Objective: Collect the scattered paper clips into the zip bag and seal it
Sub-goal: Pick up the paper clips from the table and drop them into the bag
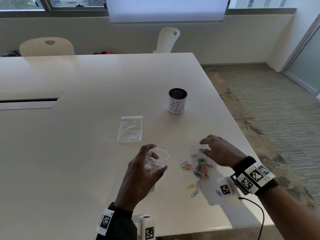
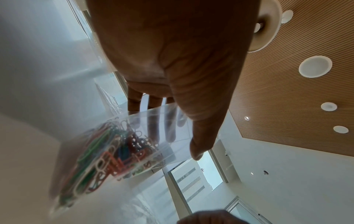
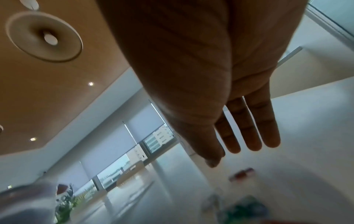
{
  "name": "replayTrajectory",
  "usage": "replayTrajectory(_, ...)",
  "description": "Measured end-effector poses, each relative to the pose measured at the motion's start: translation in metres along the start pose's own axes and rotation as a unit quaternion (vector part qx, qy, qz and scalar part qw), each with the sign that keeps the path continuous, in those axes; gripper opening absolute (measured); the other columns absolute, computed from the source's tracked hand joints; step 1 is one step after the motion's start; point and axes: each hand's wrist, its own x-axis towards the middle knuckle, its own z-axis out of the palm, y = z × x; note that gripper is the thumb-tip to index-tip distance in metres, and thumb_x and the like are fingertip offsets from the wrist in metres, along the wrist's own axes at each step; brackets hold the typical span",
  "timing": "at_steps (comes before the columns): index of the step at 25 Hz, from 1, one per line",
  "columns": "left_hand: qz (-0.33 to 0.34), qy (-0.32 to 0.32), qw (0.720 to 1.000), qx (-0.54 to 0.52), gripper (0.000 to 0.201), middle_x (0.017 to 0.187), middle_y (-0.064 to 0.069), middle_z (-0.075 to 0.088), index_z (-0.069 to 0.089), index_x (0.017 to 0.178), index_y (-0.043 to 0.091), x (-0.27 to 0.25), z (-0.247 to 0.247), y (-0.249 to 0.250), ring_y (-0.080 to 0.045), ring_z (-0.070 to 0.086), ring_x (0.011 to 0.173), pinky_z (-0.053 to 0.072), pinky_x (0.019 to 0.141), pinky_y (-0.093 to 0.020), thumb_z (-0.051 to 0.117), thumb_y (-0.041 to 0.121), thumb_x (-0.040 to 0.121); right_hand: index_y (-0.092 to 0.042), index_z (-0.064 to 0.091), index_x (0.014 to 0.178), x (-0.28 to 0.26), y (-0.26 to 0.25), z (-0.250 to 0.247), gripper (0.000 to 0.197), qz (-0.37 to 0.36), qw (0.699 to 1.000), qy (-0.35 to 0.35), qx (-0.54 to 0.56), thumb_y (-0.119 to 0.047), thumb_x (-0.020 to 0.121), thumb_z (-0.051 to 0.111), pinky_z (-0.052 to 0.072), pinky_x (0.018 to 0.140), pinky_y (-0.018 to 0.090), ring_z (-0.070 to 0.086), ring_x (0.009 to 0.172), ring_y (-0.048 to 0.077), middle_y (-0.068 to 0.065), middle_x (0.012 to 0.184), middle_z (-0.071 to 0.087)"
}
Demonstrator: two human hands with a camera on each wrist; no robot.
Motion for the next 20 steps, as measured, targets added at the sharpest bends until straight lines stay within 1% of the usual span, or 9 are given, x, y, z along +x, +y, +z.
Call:
replayTrajectory(2, -0.003, 0.002, 1.000, 0.001, 0.062, 0.107, 0.015, 0.069, 0.051, 0.134, 0.037, -0.001, 0.000, 0.001, -0.004, 0.071, 0.093, 0.050, 0.072, -0.004, 0.087, 0.030, 0.083, -0.013, 0.060, 0.135, -0.005, 0.002, 0.013, 0.034, -0.008, 1.000, -0.024, -0.014, -0.029, 0.107, 0.049, 0.041, 0.107, 0.030, 0.052, 0.131, 0.024, 0.009, 0.139, 0.056)
replayTrajectory(4, -0.005, 0.004, 1.000, -0.002, 0.063, 0.106, 0.014, 0.070, 0.052, 0.135, 0.036, -0.001, -0.001, 0.002, -0.004, 0.071, 0.094, 0.049, 0.071, -0.003, 0.087, 0.028, 0.083, -0.012, 0.061, 0.129, -0.014, -0.006, 0.017, 0.033, -0.034, 0.999, -0.033, -0.020, -0.031, 0.109, 0.044, 0.036, 0.104, 0.024, 0.048, 0.130, 0.021, 0.006, 0.133, 0.057)
replayTrajectory(5, -0.006, 0.004, 1.000, -0.002, 0.063, 0.106, 0.014, 0.070, 0.052, 0.135, 0.035, -0.002, -0.001, 0.002, -0.003, 0.071, 0.094, 0.049, 0.071, -0.002, 0.087, 0.028, 0.083, -0.014, 0.061, 0.130, -0.019, -0.010, 0.018, 0.036, -0.044, 0.998, -0.038, -0.020, -0.038, 0.107, 0.048, 0.038, 0.104, 0.025, 0.048, 0.130, 0.019, 0.003, 0.132, 0.056)
replayTrajectory(7, -0.009, 0.002, 1.000, -0.006, 0.063, 0.106, 0.014, 0.070, 0.052, 0.135, 0.033, -0.002, -0.002, 0.004, -0.001, 0.070, 0.095, 0.048, 0.071, -0.001, 0.087, 0.026, 0.084, -0.022, 0.055, 0.139, -0.030, -0.015, 0.022, 0.059, -0.043, 0.998, -0.050, -0.002, -0.057, 0.092, 0.065, 0.044, 0.107, 0.031, 0.050, 0.127, 0.016, -0.004, 0.134, 0.051)
replayTrajectory(9, -0.011, 0.002, 1.000, -0.008, 0.062, 0.106, 0.014, 0.070, 0.053, 0.135, 0.032, -0.002, -0.003, 0.005, 0.000, 0.070, 0.095, 0.048, 0.071, -0.001, 0.087, 0.025, 0.084, -0.029, 0.050, 0.143, -0.037, -0.019, 0.030, 0.077, -0.042, 0.998, -0.051, -0.003, -0.061, 0.078, 0.078, 0.047, 0.106, 0.031, 0.050, 0.124, 0.014, -0.007, 0.134, 0.050)
replayTrajectory(12, -0.010, 0.002, 1.000, -0.007, 0.062, 0.106, 0.013, 0.071, 0.053, 0.135, 0.032, -0.003, -0.005, 0.006, 0.001, 0.069, 0.097, 0.049, 0.070, -0.001, 0.087, 0.025, 0.084, -0.030, 0.060, 0.132, -0.042, -0.023, 0.043, 0.055, -0.042, 0.999, -0.012, 0.024, -0.040, 0.082, 0.082, 0.048, 0.098, 0.025, 0.057, 0.114, 0.013, -0.007, 0.124, 0.054)
replayTrajectory(15, -0.013, 0.000, 1.000, -0.011, 0.062, 0.106, 0.012, 0.071, 0.052, 0.135, 0.032, -0.004, -0.006, 0.006, 0.002, 0.070, 0.094, 0.050, 0.069, -0.002, 0.087, 0.024, 0.084, -0.026, 0.068, 0.116, -0.043, -0.029, 0.048, 0.026, -0.045, 0.998, 0.028, 0.033, -0.025, 0.091, 0.076, 0.041, 0.083, 0.018, 0.062, 0.099, 0.014, -0.006, 0.112, 0.059)
replayTrajectory(17, -0.013, 0.000, 1.000, -0.012, 0.061, 0.106, 0.011, 0.071, 0.052, 0.135, 0.031, -0.005, -0.007, 0.007, 0.002, 0.070, 0.093, 0.050, 0.069, -0.002, 0.087, 0.023, 0.085, -0.022, 0.068, 0.106, -0.043, -0.034, 0.051, 0.011, -0.050, 0.997, 0.051, 0.016, -0.019, 0.096, 0.067, 0.038, 0.076, 0.019, 0.063, 0.093, 0.017, -0.003, 0.106, 0.061)
replayTrajectory(20, -0.013, 0.004, 1.000, -0.013, 0.060, 0.105, 0.011, 0.071, 0.053, 0.134, 0.031, -0.006, -0.008, 0.006, 0.001, 0.070, 0.093, 0.049, 0.068, -0.002, 0.087, 0.022, 0.085, -0.016, 0.068, 0.097, -0.038, -0.038, 0.053, 0.013, -0.050, 0.996, 0.068, 0.001, -0.010, 0.098, 0.057, 0.037, 0.069, 0.022, 0.057, 0.078, 0.018, 0.001, 0.098, 0.063)
